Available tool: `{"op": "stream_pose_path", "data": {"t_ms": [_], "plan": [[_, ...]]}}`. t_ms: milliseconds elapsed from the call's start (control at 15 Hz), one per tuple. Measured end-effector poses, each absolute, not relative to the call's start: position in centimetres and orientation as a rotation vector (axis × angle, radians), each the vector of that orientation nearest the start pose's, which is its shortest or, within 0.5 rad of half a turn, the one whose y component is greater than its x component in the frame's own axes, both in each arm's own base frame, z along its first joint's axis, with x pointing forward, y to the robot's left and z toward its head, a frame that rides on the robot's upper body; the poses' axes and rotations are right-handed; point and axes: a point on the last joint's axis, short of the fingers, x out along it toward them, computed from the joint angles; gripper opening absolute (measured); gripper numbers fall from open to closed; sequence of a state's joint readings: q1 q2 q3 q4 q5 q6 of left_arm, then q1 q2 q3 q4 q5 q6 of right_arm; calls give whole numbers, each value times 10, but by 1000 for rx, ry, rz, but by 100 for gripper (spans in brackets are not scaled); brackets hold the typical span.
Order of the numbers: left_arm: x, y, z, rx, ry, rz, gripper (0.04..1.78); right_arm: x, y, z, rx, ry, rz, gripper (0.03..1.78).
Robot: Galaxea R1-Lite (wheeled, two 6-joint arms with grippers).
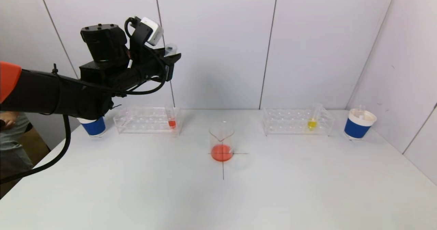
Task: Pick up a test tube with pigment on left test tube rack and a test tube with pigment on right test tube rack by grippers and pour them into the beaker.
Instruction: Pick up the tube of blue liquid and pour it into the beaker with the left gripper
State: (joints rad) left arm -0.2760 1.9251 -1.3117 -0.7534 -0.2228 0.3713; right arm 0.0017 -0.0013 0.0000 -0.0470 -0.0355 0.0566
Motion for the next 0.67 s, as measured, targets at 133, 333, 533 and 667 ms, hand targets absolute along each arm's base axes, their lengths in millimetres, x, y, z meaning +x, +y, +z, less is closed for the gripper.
{"op": "stream_pose_path", "data": {"t_ms": [133,333,533,667], "plan": [[375,-115,254,397,-237,-475,45,-23,-1,80,57,-49,-33,176],[377,-120,248,487,-246,-486,45,-23,-1,80,57,-49,-34,176],[376,-132,243,523,-254,-519,45,-23,-1,80,57,-49,-34,176],[374,-141,240,555,-268,-549,45,-23,-1,80,57,-49,-34,176]]}}
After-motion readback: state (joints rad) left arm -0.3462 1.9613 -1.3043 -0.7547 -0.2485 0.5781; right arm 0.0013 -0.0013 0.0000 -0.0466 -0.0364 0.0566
